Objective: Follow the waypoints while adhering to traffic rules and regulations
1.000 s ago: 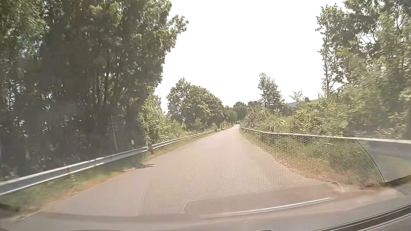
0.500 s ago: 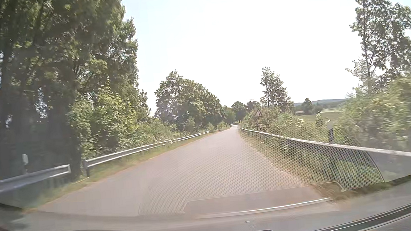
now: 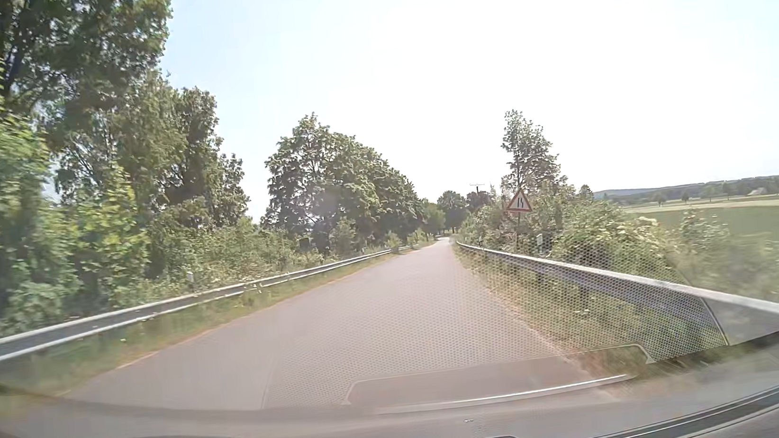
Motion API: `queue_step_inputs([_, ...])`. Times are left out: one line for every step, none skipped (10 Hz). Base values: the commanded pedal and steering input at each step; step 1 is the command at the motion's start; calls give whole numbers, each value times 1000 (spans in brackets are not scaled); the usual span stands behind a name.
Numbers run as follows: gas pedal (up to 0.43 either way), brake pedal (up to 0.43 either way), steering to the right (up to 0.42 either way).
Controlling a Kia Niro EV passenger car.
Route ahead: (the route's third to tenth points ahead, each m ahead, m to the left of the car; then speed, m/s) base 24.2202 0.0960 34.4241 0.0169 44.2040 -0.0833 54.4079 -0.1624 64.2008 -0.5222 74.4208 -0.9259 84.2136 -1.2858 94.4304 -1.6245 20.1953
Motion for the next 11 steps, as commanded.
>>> queue_step_inputs([189, 6, 5])
queue_step_inputs([177, 6, 6])
queue_step_inputs([177, 6, 6])
queue_step_inputs([169, 6, 7])
queue_step_inputs([169, 6, 7])
queue_step_inputs([169, 6, 7])
queue_step_inputs([169, 6, 7])
queue_step_inputs([169, 6, 7])
queue_step_inputs([169, 6, 7])
queue_step_inputs([157, 6, 7])
queue_step_inputs([157, 6, 6])
